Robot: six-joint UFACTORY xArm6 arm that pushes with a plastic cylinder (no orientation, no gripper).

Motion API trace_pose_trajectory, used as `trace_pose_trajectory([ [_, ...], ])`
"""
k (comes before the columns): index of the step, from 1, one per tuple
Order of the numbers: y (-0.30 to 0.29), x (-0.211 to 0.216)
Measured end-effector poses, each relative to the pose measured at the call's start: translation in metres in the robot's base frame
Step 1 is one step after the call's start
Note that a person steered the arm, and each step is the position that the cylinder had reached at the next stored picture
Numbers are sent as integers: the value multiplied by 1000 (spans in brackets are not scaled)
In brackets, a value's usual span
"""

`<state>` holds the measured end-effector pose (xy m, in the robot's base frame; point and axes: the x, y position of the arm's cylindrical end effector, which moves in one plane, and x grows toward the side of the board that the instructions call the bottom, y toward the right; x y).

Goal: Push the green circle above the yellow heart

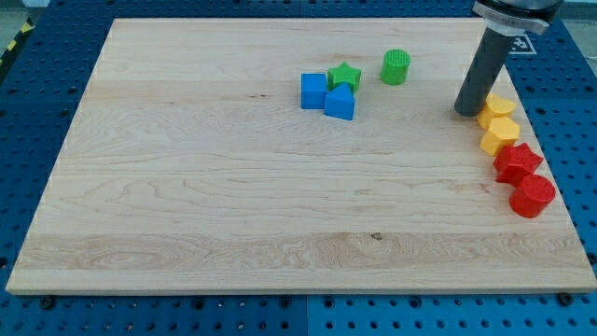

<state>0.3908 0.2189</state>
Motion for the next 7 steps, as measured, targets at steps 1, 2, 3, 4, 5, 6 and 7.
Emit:
trace_pose_trajectory([
  [1, -9, -2],
  [2, -61, -19],
  [3, -96, -30],
  [4, -117, -40],
  [5, -132, -48],
  [6, -143, -63],
  [7, -143, -64],
])
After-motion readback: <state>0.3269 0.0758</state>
